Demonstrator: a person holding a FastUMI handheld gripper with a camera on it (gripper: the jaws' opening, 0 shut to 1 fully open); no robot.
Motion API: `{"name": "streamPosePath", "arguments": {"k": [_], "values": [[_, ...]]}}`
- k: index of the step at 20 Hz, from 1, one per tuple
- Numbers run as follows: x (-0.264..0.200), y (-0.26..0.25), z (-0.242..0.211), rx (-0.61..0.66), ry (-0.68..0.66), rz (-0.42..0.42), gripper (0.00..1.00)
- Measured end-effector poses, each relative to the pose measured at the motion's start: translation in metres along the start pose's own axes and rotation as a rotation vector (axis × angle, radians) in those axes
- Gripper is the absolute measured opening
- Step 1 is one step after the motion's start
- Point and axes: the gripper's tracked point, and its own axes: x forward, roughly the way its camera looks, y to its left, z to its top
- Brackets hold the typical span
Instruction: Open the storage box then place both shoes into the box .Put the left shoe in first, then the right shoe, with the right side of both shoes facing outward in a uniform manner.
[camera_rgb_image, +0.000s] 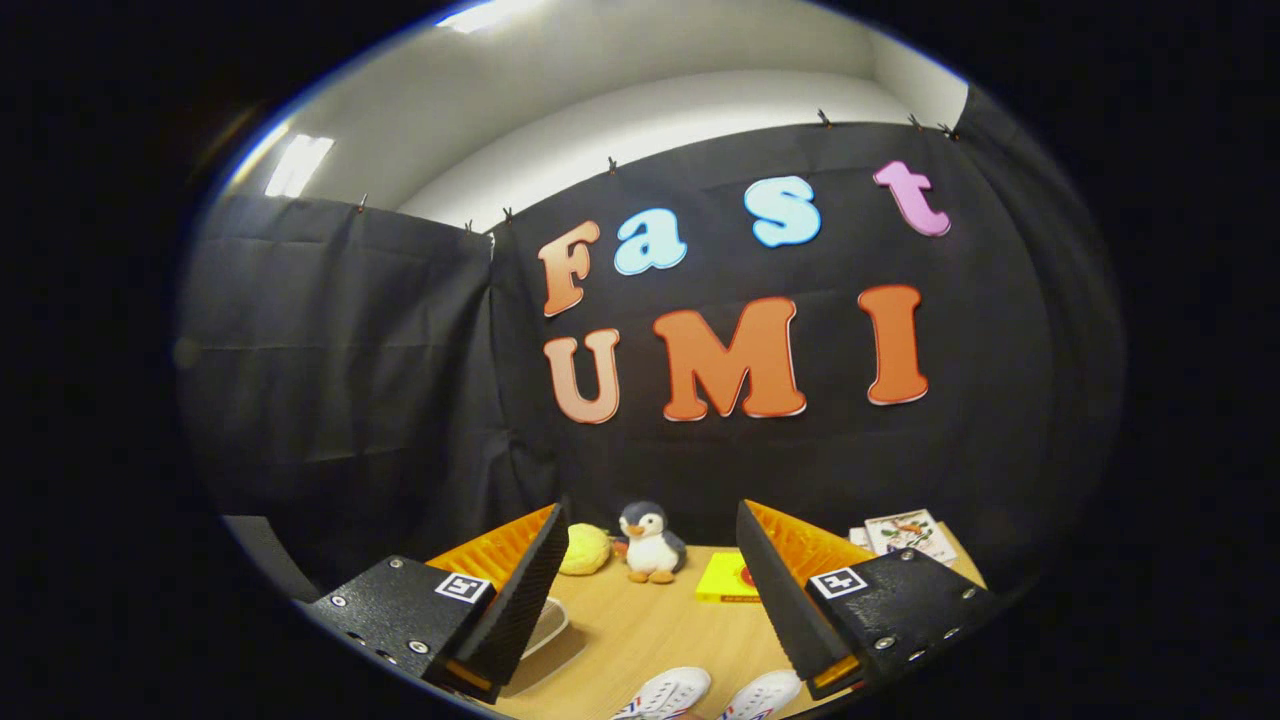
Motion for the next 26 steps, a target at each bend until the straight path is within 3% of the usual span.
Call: {"name": "streamPosePath", "arguments": {"k": [4,14,26], "values": [[0.014,0.022,-0.051,0.064,0.122,0.066,0.99],[0.027,0.088,-0.180,0.363,0.491,0.253,0.96],[0.031,0.149,-0.286,0.514,0.810,0.363,0.96]]}}
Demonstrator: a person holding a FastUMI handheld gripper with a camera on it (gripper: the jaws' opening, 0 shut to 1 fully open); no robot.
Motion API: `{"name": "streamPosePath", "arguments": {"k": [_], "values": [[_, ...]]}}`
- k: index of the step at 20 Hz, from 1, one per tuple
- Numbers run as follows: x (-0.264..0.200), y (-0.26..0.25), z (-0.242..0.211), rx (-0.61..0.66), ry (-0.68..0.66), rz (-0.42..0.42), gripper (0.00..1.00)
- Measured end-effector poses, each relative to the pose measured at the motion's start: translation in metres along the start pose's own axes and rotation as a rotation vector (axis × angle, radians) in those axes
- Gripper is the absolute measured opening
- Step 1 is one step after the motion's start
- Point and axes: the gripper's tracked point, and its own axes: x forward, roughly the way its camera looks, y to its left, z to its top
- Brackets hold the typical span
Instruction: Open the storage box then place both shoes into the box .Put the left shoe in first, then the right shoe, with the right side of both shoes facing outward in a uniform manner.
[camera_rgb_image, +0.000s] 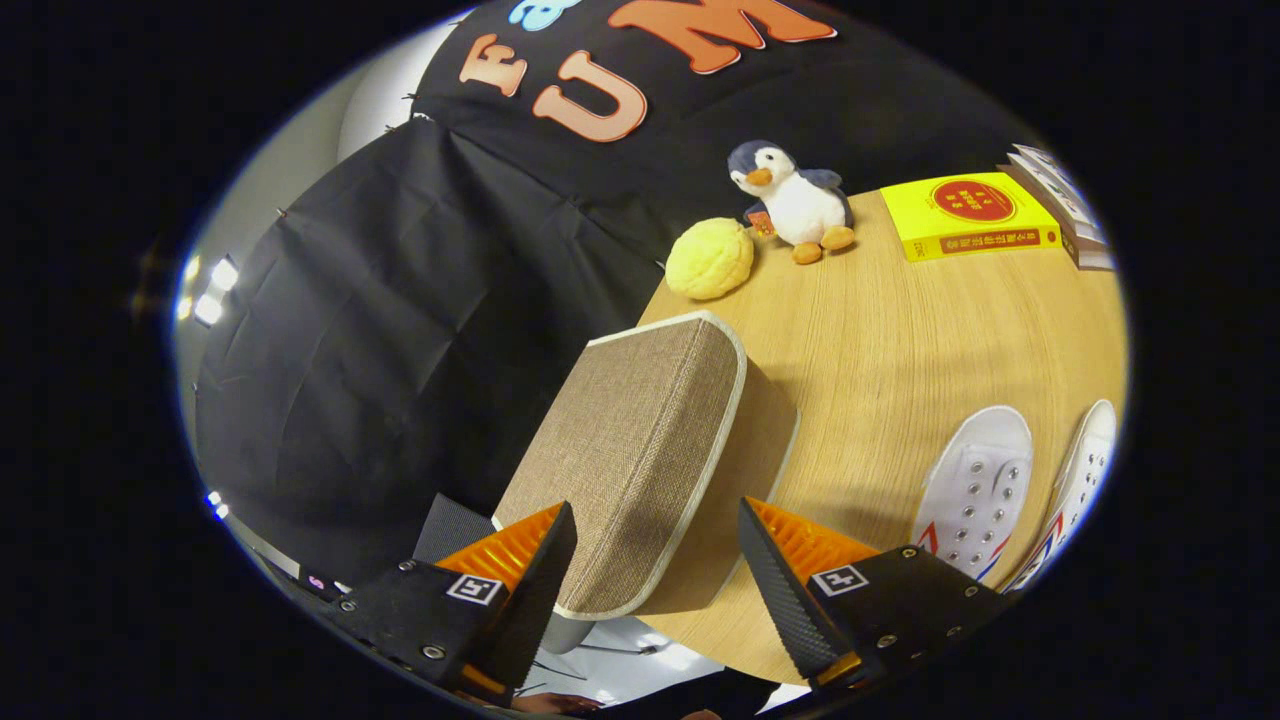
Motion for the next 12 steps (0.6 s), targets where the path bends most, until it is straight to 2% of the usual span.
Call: {"name": "streamPosePath", "arguments": {"k": [3,6,12], "values": [[0.014,0.000,-0.010,0.063,0.043,0.024,0.96],[0.029,0.006,-0.015,0.162,0.061,0.084,0.96],[0.050,0.004,-0.017,0.287,0.063,0.127,0.96]]}}
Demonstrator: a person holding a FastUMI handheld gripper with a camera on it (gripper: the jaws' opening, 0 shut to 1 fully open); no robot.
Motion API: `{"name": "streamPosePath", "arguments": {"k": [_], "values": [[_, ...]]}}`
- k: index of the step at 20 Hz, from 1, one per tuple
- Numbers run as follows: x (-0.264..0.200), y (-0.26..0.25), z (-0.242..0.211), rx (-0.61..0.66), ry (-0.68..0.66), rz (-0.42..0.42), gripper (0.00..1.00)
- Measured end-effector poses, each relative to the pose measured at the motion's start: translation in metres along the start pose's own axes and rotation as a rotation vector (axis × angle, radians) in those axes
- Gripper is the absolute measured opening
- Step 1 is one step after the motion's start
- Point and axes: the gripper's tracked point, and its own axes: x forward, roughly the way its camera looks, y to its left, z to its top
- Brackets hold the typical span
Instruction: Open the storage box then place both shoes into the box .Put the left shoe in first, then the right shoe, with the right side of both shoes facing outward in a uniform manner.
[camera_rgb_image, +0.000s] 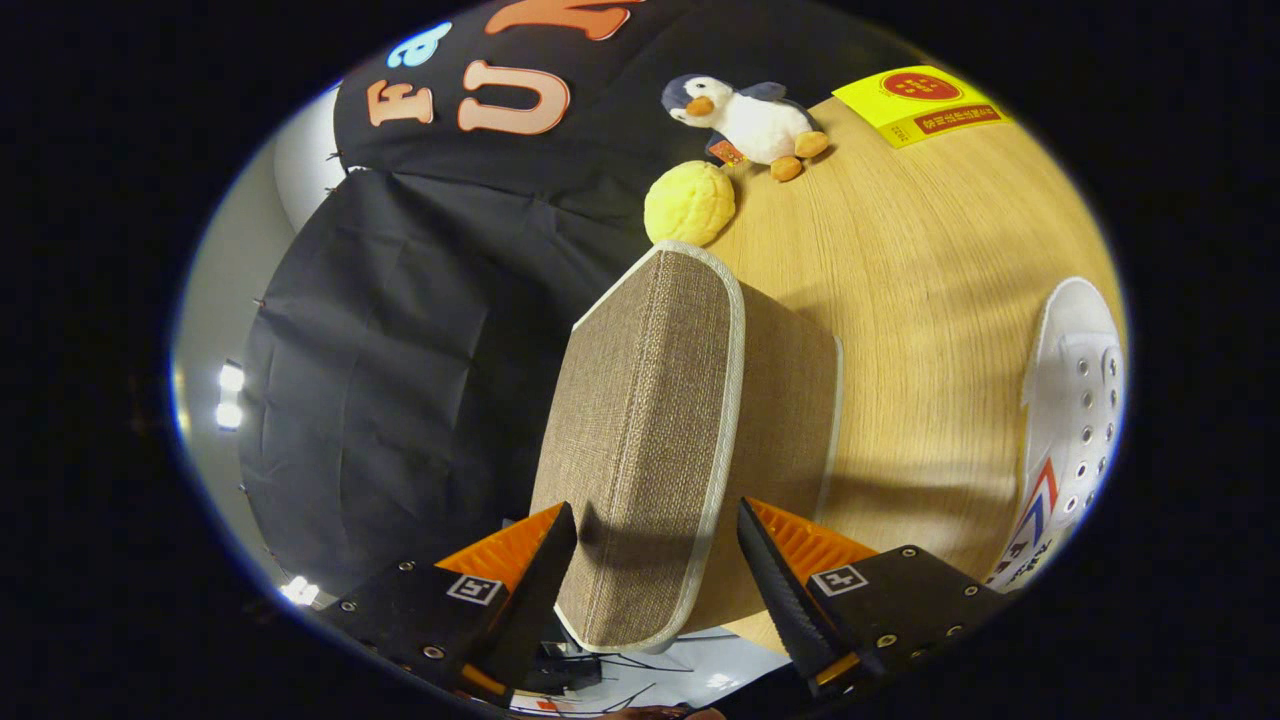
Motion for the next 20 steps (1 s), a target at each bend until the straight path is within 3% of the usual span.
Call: {"name": "streamPosePath", "arguments": {"k": [6,14,17,20], "values": [[-0.007,0.013,0.005,0.059,0.009,0.073,0.92],[-0.042,0.061,0.025,0.110,-0.063,0.221,0.70],[-0.026,0.044,0.017,0.018,-0.040,0.112,0.54],[-0.012,0.022,0.009,0.037,-0.001,-0.004,0.37]]}}
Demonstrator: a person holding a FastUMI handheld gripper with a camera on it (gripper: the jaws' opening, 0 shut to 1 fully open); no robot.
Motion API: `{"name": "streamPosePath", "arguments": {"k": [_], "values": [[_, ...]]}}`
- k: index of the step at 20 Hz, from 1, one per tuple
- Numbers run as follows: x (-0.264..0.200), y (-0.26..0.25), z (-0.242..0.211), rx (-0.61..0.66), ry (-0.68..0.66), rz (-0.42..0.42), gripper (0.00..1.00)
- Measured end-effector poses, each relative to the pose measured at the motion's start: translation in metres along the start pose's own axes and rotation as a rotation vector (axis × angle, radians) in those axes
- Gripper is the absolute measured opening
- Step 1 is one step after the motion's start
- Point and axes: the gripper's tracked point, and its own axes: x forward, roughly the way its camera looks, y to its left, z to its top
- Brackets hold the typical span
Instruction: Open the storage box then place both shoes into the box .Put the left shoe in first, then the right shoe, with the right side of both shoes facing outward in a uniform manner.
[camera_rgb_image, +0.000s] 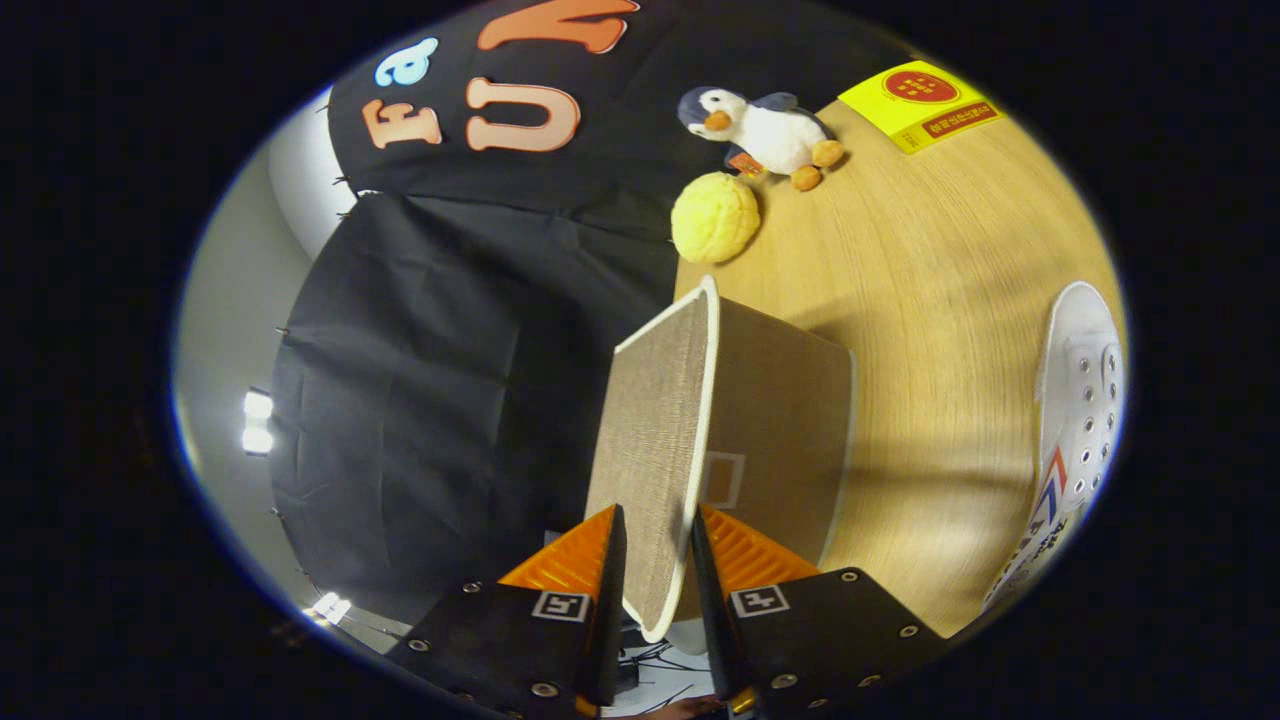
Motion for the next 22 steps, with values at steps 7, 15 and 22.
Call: {"name": "streamPosePath", "arguments": {"k": [7,15,22], "values": [[-0.004,0.019,0.006,0.027,-0.018,-0.026,0.03],[-0.014,0.076,0.016,-0.052,-0.038,0.004,0.03],[-0.003,0.160,0.030,-0.212,-0.062,0.076,0.07]]}}
